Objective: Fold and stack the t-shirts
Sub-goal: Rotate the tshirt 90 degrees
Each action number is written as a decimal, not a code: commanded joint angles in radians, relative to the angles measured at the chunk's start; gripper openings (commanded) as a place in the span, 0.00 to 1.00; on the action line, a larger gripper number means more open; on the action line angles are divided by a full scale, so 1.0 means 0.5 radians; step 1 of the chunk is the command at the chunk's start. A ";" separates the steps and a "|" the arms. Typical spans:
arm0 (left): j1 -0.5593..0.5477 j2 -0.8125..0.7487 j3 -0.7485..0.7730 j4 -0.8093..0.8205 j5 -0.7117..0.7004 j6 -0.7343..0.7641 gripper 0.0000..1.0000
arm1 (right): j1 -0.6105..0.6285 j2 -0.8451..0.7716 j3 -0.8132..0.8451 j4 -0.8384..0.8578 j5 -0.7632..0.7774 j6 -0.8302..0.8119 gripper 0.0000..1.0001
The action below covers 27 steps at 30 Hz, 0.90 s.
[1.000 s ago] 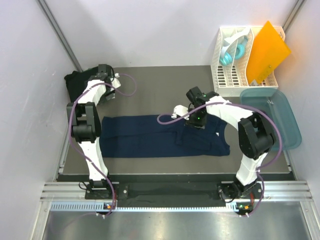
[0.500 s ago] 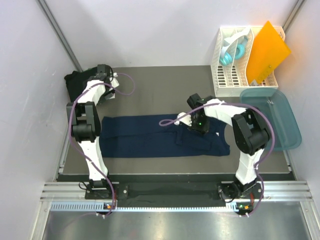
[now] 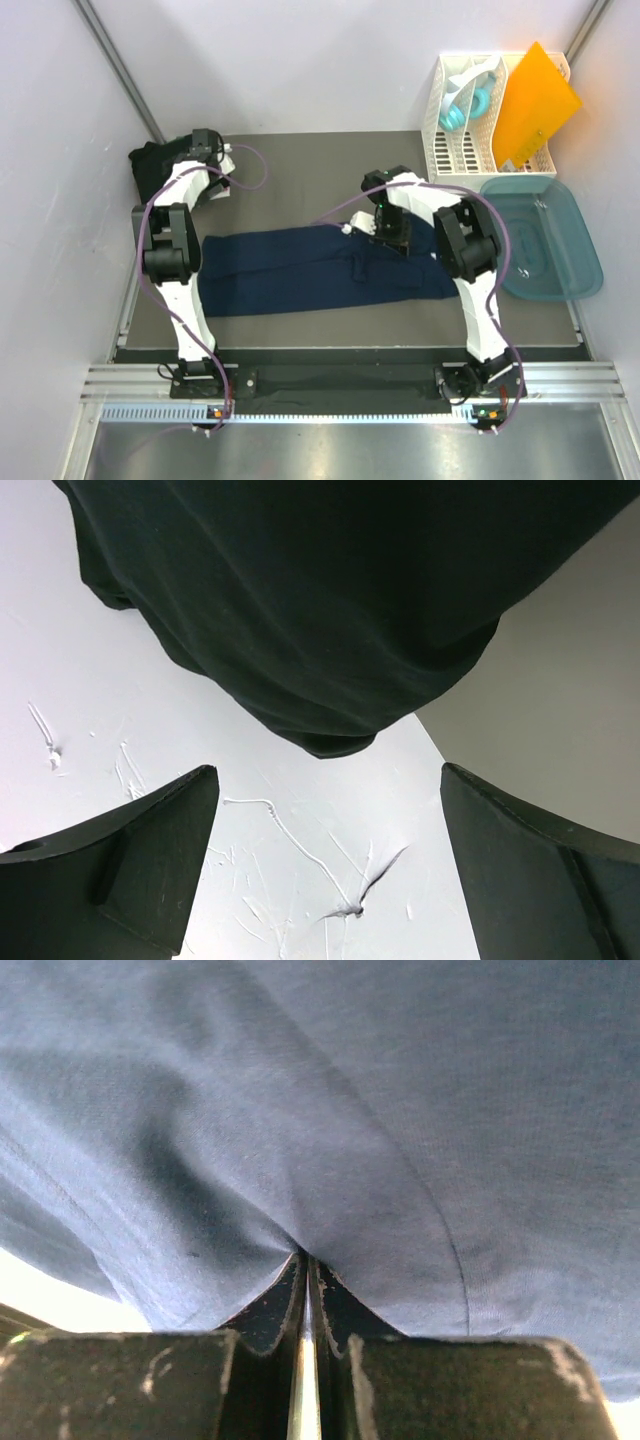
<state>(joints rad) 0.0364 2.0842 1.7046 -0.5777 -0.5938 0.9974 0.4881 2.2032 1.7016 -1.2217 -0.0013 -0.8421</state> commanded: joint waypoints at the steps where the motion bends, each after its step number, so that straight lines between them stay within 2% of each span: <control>1: 0.016 -0.103 -0.019 0.103 -0.049 0.002 0.97 | -0.056 0.321 0.336 0.860 0.233 -0.135 0.01; 8: 0.019 -0.067 -0.013 0.207 -0.073 0.055 0.97 | -0.022 0.438 0.453 1.161 0.447 -0.258 0.00; 19: 0.019 0.010 0.051 0.281 -0.141 0.055 0.98 | 0.048 0.760 0.941 1.495 0.567 -0.592 0.00; 26: 0.022 -0.033 -0.016 0.333 -0.147 0.082 0.97 | 0.076 0.794 0.898 1.759 0.714 -0.611 0.00; 27: 0.022 -0.042 -0.037 0.333 -0.141 0.076 0.97 | 0.070 0.776 0.871 1.811 0.748 -0.592 0.04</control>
<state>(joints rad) 0.0399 2.0865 1.6970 -0.4694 -0.6456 1.0286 0.5106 2.5557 2.1551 -0.4793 0.3786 -1.1431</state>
